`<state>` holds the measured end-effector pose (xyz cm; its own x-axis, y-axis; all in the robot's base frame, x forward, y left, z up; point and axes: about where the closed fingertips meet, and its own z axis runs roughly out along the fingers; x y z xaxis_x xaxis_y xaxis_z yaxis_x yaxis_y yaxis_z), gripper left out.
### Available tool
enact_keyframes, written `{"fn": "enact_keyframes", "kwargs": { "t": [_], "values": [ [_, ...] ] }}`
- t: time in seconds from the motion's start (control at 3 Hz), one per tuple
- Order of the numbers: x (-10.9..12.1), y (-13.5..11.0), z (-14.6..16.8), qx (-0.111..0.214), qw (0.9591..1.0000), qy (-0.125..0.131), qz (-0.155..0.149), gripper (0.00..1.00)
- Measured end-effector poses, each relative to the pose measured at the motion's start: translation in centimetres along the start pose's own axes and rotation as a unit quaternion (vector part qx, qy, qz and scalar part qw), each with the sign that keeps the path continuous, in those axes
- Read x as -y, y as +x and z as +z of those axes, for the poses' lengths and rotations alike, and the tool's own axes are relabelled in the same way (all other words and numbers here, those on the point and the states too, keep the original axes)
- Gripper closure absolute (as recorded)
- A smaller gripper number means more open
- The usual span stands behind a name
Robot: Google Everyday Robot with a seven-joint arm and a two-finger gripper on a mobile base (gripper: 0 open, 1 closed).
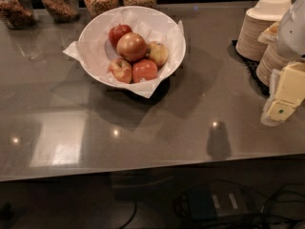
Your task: Pick apple from white bowl
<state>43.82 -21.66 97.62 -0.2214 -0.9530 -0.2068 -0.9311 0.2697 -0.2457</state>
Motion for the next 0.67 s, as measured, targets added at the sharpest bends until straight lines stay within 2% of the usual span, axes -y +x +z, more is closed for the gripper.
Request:
{"fn": "enact_keyframes", "kwargs": {
  "t": [0.33,0.67],
  "values": [
    [0.00,0.00,0.00,0.000,1.0000,0.000,0.000,0.00],
    [0.35,-0.57,0.17,0.014,0.9999,0.004,0.004,0.00]
  ]
}}
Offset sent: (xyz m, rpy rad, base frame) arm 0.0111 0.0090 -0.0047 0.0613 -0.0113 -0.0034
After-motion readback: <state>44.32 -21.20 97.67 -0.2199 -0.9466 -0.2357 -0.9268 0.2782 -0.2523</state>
